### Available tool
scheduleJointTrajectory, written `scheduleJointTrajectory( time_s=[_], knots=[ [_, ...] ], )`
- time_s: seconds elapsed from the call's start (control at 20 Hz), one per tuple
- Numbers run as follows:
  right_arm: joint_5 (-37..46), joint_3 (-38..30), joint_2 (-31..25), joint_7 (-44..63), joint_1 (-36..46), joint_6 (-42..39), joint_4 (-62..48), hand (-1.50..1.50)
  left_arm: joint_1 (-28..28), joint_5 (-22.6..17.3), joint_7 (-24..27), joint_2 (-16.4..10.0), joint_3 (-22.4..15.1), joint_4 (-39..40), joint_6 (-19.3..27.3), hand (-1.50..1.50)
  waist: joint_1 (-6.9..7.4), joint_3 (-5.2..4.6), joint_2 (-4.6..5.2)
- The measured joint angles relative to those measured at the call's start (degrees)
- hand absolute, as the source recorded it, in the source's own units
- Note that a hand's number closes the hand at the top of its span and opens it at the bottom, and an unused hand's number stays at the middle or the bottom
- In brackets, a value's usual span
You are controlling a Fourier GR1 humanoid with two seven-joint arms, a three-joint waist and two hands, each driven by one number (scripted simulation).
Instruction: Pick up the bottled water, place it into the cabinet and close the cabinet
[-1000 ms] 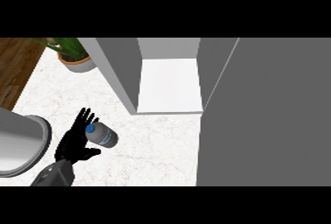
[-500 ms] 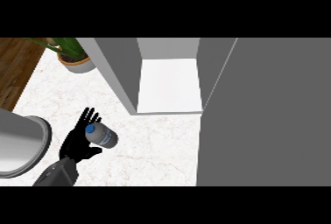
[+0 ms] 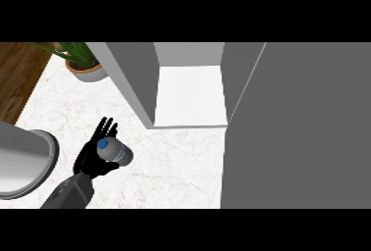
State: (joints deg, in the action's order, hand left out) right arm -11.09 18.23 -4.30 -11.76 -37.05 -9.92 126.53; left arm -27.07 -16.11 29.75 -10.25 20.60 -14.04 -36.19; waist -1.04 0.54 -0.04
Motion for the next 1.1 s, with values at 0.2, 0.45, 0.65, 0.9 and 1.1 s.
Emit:
scheduleJointTrajectory(
  time_s=[0.2,0.45,0.65,0.9,1.1],
  knots=[
    [0.21,0.44,0.34,0.55,1.05,0.54,-0.71,-1.50,0.24,0.78,-0.07,0.79,-1.09,-0.66,-0.77,1.50,0.08,-0.10,0.05],
    [0.01,0.13,0.12,0.33,1.18,0.85,-0.88,-1.50,-0.79,1.44,-0.78,3.44,-2.35,-0.62,-0.98,1.50,-0.07,-0.48,0.22],
    [0.31,0.52,0.38,0.58,1.92,1.64,-1.36,-1.50,-0.30,1.42,-0.09,4.05,-2.66,-0.90,-1.57,1.50,0.00,-0.54,0.21],
    [-1.12,-1.31,-1.06,-0.75,1.66,0.63,-2.28,-1.50,-0.98,1.55,0.83,4.94,-2.96,-1.71,0.95,1.50,0.09,-0.56,0.21],
    [-1.90,-2.19,-1.89,-1.20,0.88,0.07,-2.08,-1.50,1.35,1.29,3.83,3.03,-2.38,-3.80,3.17,1.50,0.37,-0.57,0.12]
  ],
)
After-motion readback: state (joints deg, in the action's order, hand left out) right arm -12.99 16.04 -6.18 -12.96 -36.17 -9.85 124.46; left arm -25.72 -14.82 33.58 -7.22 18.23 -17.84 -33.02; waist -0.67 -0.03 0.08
